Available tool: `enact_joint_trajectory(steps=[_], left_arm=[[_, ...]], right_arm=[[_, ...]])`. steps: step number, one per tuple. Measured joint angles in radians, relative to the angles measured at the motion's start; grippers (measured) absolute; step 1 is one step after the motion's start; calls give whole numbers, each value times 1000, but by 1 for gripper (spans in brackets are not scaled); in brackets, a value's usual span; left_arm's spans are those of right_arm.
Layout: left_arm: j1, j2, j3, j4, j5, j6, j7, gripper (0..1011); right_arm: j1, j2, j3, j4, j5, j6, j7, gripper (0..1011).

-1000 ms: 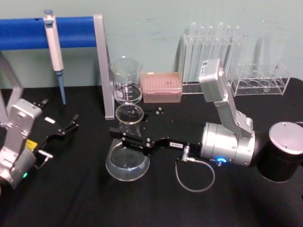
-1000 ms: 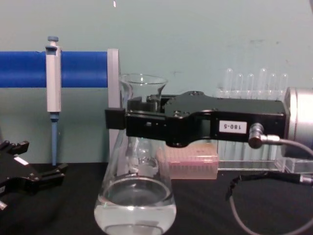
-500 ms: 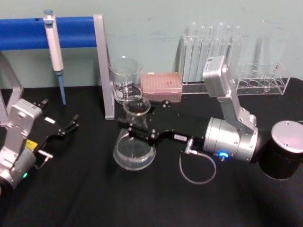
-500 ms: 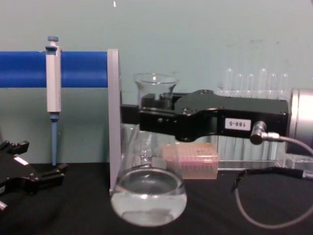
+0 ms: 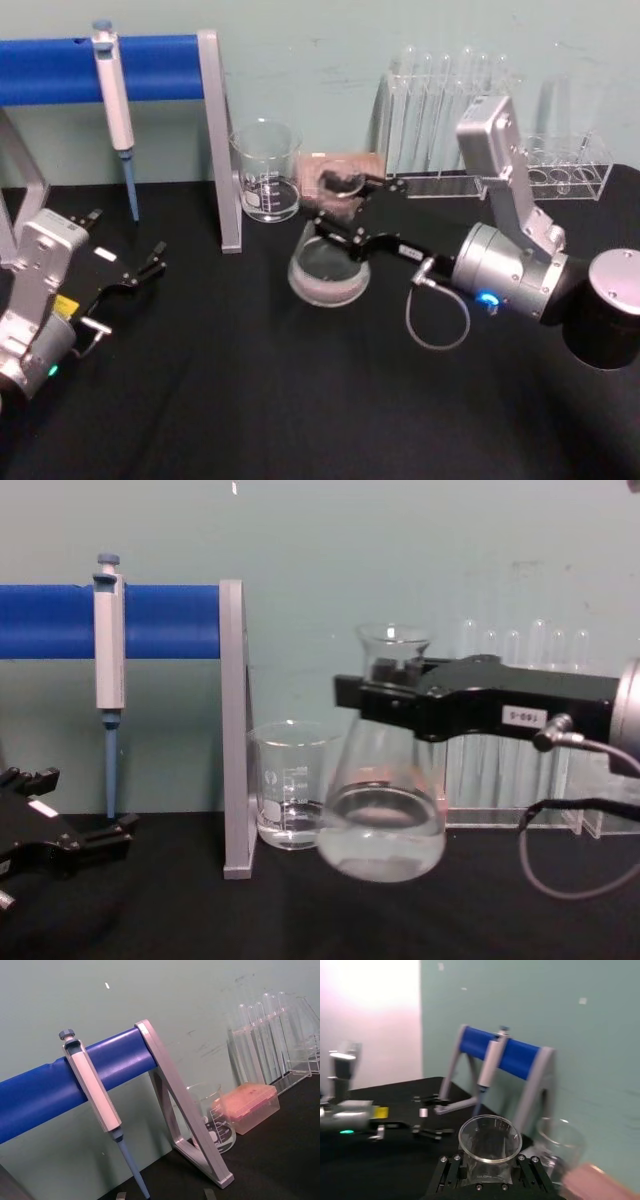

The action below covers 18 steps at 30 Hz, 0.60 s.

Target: Grasp the erlenmeyer flask with one hand, shake it three times, then place it back.

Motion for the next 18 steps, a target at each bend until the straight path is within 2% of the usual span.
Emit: enact_joint_trajectory(steps=[10, 18], left_arm=[[0, 0, 0, 0, 0, 0, 0, 1001], [0, 0, 0, 0, 0, 0, 0, 1001]], right_arm=[[-22, -21, 77, 33, -24, 2, -89, 449], [-38, -25, 127, 40, -36, 6, -123, 449]])
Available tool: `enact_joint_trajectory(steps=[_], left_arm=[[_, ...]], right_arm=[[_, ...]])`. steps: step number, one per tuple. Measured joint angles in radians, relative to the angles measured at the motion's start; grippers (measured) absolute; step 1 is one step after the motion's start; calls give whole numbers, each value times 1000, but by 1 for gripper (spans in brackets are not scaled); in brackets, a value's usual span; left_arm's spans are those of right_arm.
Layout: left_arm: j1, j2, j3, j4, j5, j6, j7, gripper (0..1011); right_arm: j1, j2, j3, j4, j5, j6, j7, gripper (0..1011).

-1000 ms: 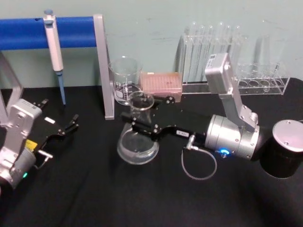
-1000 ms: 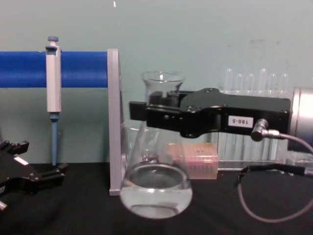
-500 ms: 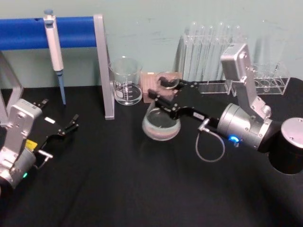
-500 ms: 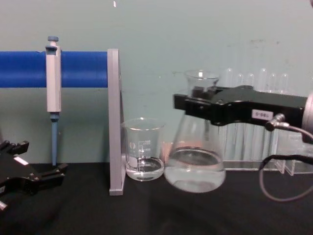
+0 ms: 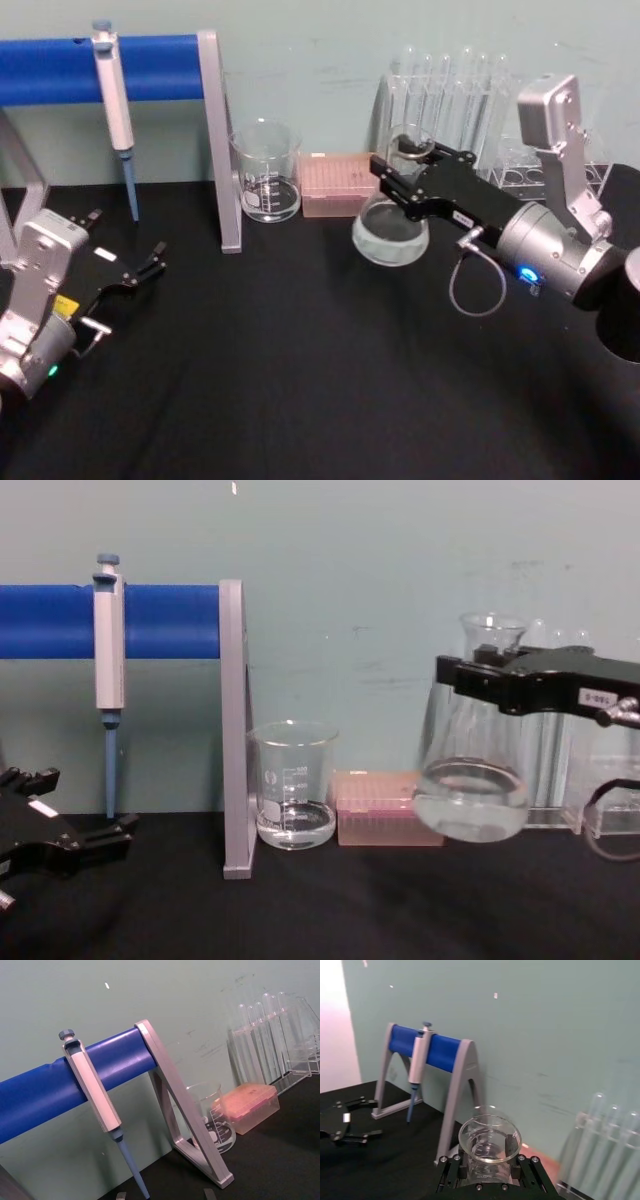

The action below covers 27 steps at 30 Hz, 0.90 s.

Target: Grasp the erlenmeyer flask with one hand, shake it three times, then place it back.

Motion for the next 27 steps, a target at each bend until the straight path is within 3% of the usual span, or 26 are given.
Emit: enact_joint_trajectory(steps=[15, 27], left_arm=[[0, 0, 0, 0, 0, 0, 0, 1001], [0, 0, 0, 0, 0, 0, 0, 1001]], right_arm=[[-30, -10, 71, 1, -28, 14, -27, 449], [-31, -35, 69, -6, -45, 27, 8, 449]])
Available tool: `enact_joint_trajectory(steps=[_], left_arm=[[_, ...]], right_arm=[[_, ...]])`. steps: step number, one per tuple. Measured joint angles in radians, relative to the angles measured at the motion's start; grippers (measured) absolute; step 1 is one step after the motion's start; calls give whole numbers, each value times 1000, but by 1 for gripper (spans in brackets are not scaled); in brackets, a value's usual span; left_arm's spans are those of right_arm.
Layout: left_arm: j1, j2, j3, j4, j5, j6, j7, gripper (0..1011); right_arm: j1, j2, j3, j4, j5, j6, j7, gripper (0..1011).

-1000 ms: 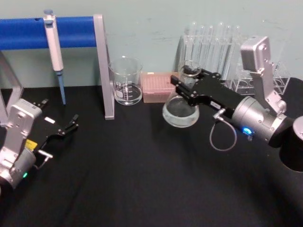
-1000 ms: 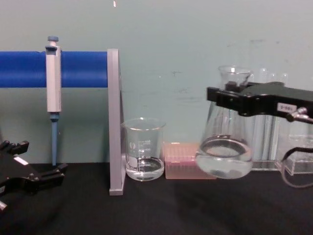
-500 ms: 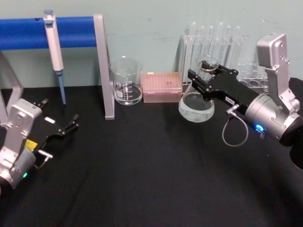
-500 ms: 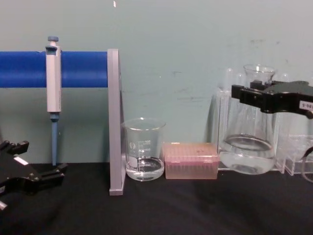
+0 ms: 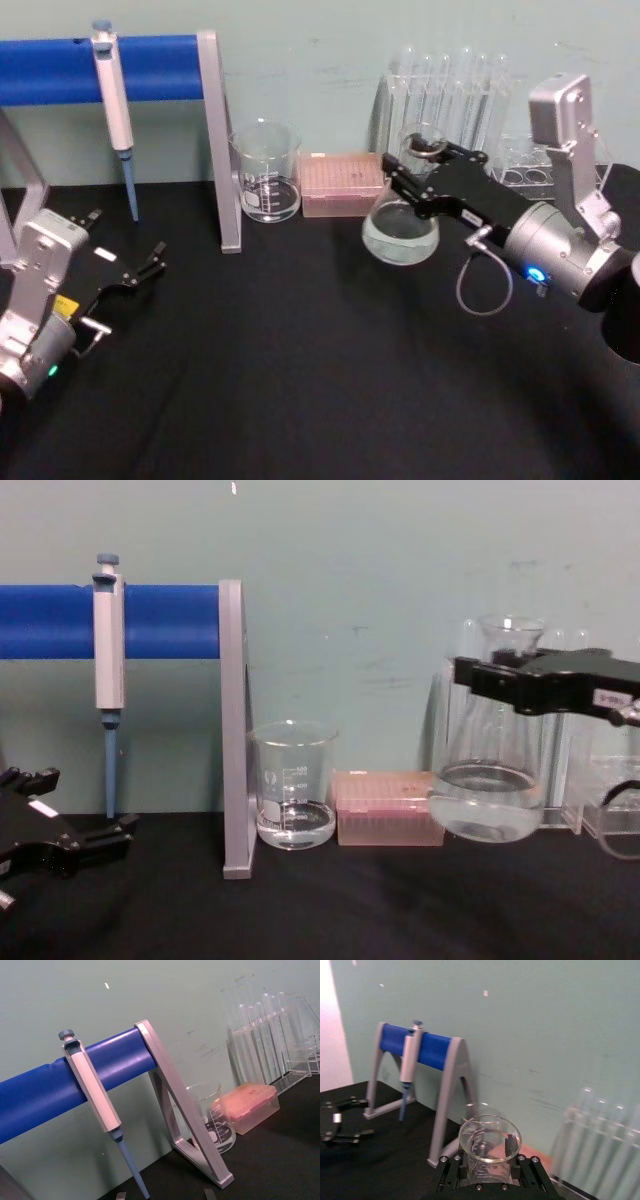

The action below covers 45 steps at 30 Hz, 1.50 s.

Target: Grasp the erlenmeyer flask with one hand, shake it three times, then place it back.

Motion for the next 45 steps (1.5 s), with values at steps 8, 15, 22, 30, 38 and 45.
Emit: enact_joint_trajectory(steps=[8, 15, 22, 30, 38, 45], left_arm=[[0, 0, 0, 0, 0, 0, 0, 1001], [0, 0, 0, 0, 0, 0, 0, 1001], [0, 0, 0, 0, 0, 0, 0, 1001], [0, 0, 0, 0, 0, 0, 0, 1001], [0, 0, 0, 0, 0, 0, 0, 1001], [0, 0, 0, 0, 0, 0, 0, 1001]], right_arm=[[13, -17, -43, -10, 1, 2, 57, 449], [28, -22, -100, -23, 6, -2, 115, 449], [37, -19, -146, -36, 21, -4, 157, 449], [45, -1, -202, -55, 37, -3, 209, 449], [61, 12, -247, -63, 49, -9, 244, 449], [73, 23, -274, -66, 66, -11, 269, 449]])
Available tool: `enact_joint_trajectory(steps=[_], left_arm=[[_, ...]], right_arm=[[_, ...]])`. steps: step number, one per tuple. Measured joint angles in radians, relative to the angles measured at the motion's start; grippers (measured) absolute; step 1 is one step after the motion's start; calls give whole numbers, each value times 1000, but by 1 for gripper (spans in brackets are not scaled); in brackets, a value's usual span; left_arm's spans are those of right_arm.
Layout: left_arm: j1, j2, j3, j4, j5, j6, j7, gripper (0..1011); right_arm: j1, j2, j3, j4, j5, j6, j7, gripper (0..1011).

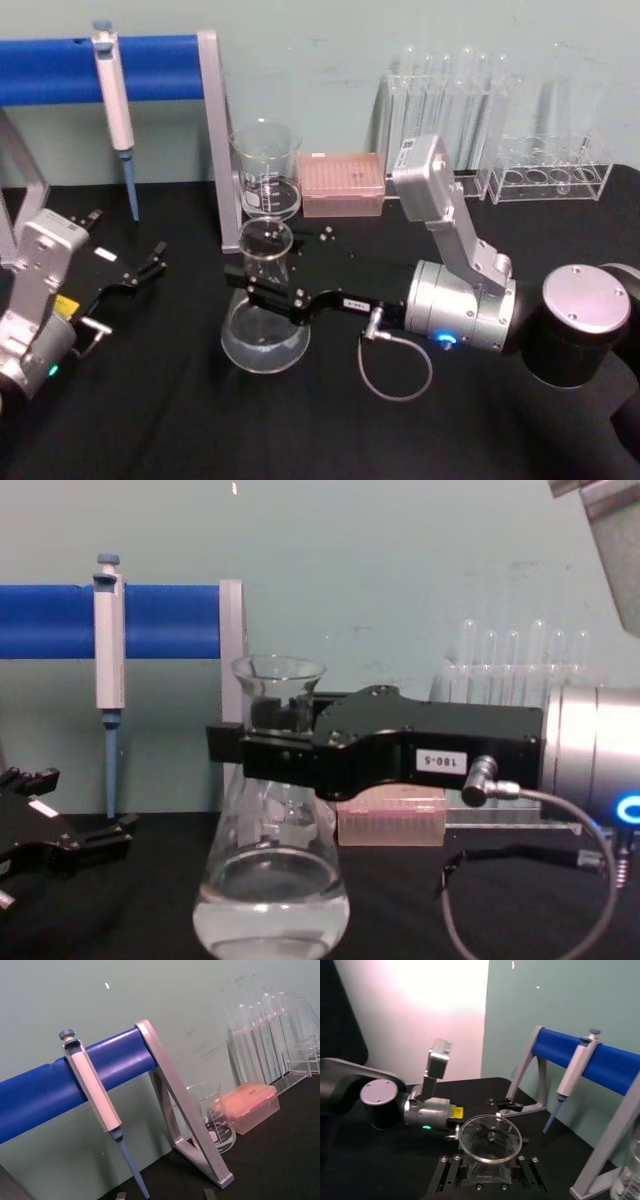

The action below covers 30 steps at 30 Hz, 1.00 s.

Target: Grasp the erlenmeyer flask with one hand, shake it three times, then place it back.

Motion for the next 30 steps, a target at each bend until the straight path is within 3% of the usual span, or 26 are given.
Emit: enact_joint_trajectory(steps=[12, 30], left_arm=[[0, 0, 0, 0, 0, 0, 0, 1001], [0, 0, 0, 0, 0, 0, 0, 1001]], right_arm=[[10, 14, -20, 2, 17, -6, 2, 449], [-1, 21, 81, 54, 0, -9, -134, 449]])
